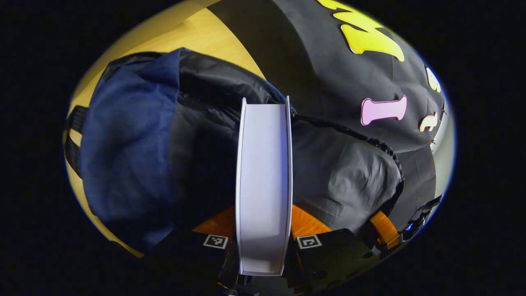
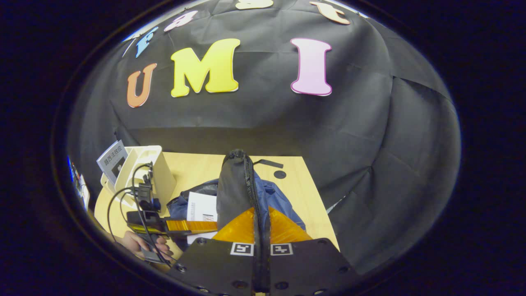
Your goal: Open the schoolbag, grab two books from the bookshelf and put them into the schoolbag.
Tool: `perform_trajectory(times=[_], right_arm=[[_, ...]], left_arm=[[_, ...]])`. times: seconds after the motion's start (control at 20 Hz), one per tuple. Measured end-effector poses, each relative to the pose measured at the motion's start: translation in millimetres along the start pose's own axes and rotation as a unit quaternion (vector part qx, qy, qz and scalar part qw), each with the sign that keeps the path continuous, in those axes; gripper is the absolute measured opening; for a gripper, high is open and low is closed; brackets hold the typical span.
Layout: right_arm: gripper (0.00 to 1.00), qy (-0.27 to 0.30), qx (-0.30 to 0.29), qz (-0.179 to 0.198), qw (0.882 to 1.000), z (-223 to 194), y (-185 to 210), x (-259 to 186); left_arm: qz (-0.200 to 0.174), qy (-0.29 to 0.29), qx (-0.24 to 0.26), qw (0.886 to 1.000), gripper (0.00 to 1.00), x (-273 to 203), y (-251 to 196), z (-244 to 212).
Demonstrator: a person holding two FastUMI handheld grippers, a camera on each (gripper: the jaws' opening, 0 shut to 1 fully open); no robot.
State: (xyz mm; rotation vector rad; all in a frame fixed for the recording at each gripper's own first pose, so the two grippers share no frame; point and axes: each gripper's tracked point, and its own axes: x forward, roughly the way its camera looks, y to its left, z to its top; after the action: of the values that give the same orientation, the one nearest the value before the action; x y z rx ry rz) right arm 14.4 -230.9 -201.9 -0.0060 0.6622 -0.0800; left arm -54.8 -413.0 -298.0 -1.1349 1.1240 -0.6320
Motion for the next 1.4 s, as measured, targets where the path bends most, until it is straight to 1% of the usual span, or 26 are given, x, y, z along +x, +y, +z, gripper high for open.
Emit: perform_trajectory(times=[0.05, 0.1, 0.15, 0.2, 0.25, 0.3, 0.35, 0.4, 0.5, 0.7, 0.8, 0.85, 0.9, 0.95, 1.0, 1.05, 1.1, 1.2, 1.25, 1.3, 1.35, 1.4], right_arm=[[0.0, 0.0, -0.002, 0.0, 1.0, -0.8, 0.1, 0.4], [0.0, 0.0, -0.001, 0.001, 1.0, -0.5, 1.1, -0.4], [0.02, 0.001, 0.0, 0.002, 1.0, -1.8, 1.7, -0.3], [0.0, 0.002, 0.002, 0.002, 1.0, -2.7, 1.4, 0.0], [0.0, 0.004, 0.004, 0.002, 1.0, -4.7, 1.6, 0.7], [0.0, 0.004, 0.005, 0.002, 1.0, -4.8, 1.9, 0.4], [0.0, 0.004, 0.006, 0.002, 1.0, -5.1, 2.2, 0.8], [0.0, 0.004, 0.007, 0.002, 1.0, -5.3, 2.6, 0.6], [0.0, 0.004, 0.008, 0.003, 1.0, -5.5, 3.5, 2.2], [0.0, 0.003, 0.011, 0.007, 1.0, -6.2, 7.7, 2.7], [0.0, 0.002, 0.012, 0.009, 1.0, -6.8, 10.8, 2.5], [0.0, 0.002, 0.013, 0.01, 1.0, -6.5, 11.9, 3.0], [0.0, 0.001, 0.013, 0.01, 1.0, -6.3, 12.6, 2.0], [0.0, 0.001, 0.011, 0.009, 1.0, -7.1, 13.9, 2.9], [0.0, 0.001, 0.009, 0.01, 1.0, -7.7, 15.1, 2.4], [0.0, 0.001, 0.01, 0.012, 1.0, -7.7, 16.8, 2.0], [0.0, 0.0, 0.009, 0.011, 1.0, -7.2, 18.0, 1.1], [0.0, -0.002, 0.008, 0.01, 1.0, -6.0, 21.1, 1.8], [0.0, -0.003, 0.007, 0.01, 1.0, -6.7, 22.7, 2.2], [0.0, -0.003, 0.006, 0.009, 1.0, -6.4, 23.9, 1.7], [0.0, -0.003, 0.004, 0.009, 1.0, -6.6, 26.0, 2.0], [0.0, -0.002, 0.001, 0.009, 1.0, -6.5, 28.5, 2.2]], left_arm=[[-0.003, 0.003, -0.005, 1.0, 0.47, 1.8, 1.1, -0.5], [0.006, 0.008, -0.005, 1.0, 0.47, 2.3, 6.4, -0.8], [0.02, 0.016, -0.004, 1.0, 0.51, 5.6, 12.2, -2.2], [0.023, 0.026, -0.006, 0.999, 0.53, 6.1, 16.5, -4.6], [0.033, 0.034, -0.011, 0.999, 0.54, 6.3, 21.4, -5.3], [0.055, 0.042, -0.016, 0.997, 0.66, 6.4, 28.6, -6.5], [0.07, 0.048, -0.019, 0.996, 0.7, 5.6, 35.2, -8.0], [0.08, 0.052, -0.022, 0.995, 0.8, 2.4, 38.5, -9.3], [0.11, 0.063, -0.015, 0.992, 0.86, -6.3, 43.4, -11.6], [0.185, 0.098, 0.012, 0.978, 0.89, -34.4, 50.5, -17.3], [0.231, 0.117, 0.032, 0.965, 0.89, -53.6, 53.8, -20.5], [0.257, 0.128, 0.048, 0.957, 0.89, -71.1, 57.8, -19.3], [0.276, 0.133, 0.07, 0.949, 0.98, -86.0, 60.0, -16.5], [0.292, 0.134, 0.091, 0.942, 0.9, -96.7, 57.5, -11.8], [0.306, 0.13, 0.113, 0.936, 0.92, -108.8, 54.3, -4.1], [0.323, 0.124, 0.138, 0.928, 0.93, -123.3, 51.0, 5.9], [0.339, 0.118, 0.164, 0.919, 0.95, -139.3, 47.1, 14.2], [0.36, 0.105, 0.215, 0.902, 0.98, -161.6, 39.2, 29.1], [0.369, 0.099, 0.237, 0.893, 0.98, -171.9, 36.1, 34.1], [0.377, 0.095, 0.255, 0.886, 1.0, -182.7, 32.8, 38.1], [0.383, 0.088, 0.267, 0.88, 0.98, -192.3, 29.3, 42.1], [0.387, 0.08, 0.276, 0.876, 0.98, -205.1, 25.7, 46.5]])
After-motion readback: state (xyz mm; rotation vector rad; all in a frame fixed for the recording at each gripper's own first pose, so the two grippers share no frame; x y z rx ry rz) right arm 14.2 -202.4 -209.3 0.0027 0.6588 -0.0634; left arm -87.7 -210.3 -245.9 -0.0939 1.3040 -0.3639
